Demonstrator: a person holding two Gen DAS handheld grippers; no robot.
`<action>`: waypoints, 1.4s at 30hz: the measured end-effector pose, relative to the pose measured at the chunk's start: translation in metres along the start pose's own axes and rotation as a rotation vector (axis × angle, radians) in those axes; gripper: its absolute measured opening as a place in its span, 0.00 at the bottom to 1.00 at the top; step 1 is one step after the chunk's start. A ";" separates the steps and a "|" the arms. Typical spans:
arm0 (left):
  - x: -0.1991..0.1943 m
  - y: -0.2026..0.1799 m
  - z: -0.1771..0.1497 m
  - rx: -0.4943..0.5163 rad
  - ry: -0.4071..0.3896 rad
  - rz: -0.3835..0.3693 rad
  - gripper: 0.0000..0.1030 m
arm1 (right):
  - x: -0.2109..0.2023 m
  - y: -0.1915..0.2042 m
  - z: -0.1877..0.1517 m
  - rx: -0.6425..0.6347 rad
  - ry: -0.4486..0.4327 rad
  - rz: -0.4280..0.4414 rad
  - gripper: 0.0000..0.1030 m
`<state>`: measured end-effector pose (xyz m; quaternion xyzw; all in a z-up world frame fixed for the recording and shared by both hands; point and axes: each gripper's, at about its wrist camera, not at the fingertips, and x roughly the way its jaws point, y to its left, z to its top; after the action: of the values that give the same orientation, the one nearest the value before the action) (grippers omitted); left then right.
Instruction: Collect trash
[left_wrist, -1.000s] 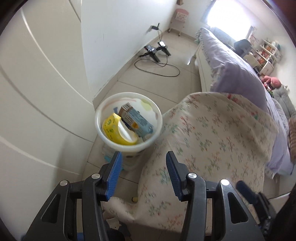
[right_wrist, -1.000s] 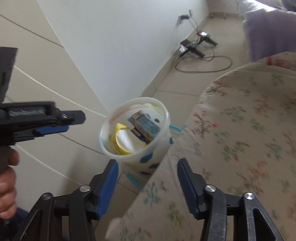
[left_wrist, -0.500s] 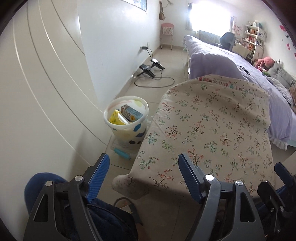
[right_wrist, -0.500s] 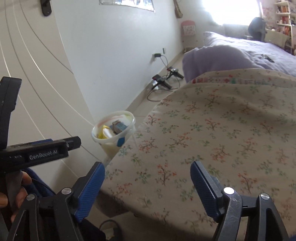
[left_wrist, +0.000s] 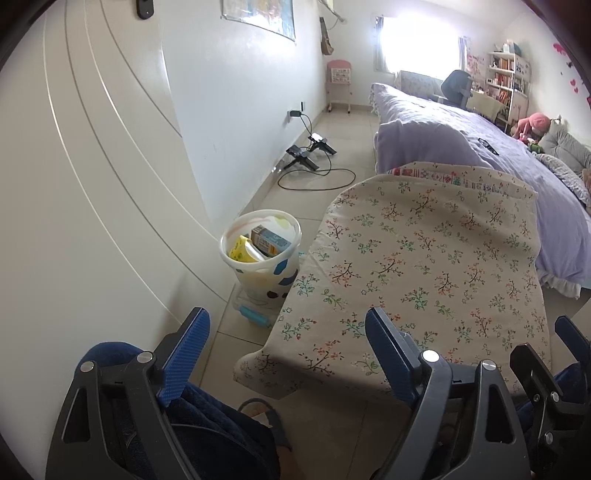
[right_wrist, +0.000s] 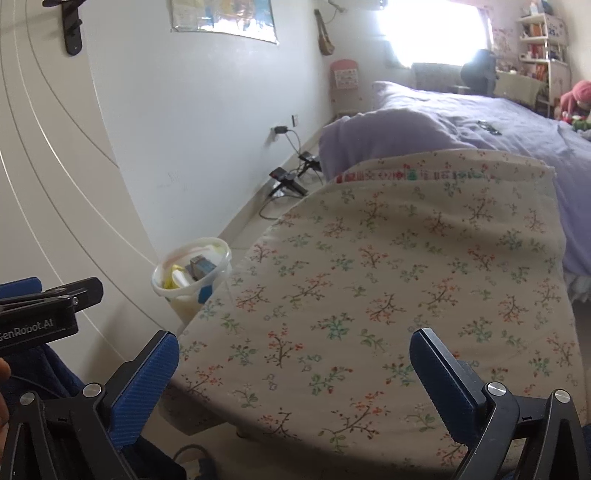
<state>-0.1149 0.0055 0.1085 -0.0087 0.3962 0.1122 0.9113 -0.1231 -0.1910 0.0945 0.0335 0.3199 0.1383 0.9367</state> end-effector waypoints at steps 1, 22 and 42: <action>0.000 -0.002 0.000 0.004 -0.003 0.001 0.86 | -0.001 -0.001 0.000 0.000 -0.004 -0.003 1.00; 0.007 -0.013 0.001 0.049 0.009 0.000 0.86 | 0.004 -0.008 -0.002 0.017 0.006 -0.001 1.00; 0.012 -0.015 0.003 0.053 0.016 -0.018 0.86 | 0.006 -0.012 -0.003 0.032 0.007 0.003 1.00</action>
<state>-0.1012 -0.0062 0.1008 0.0108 0.4060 0.0933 0.9090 -0.1170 -0.2004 0.0870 0.0486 0.3254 0.1348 0.9347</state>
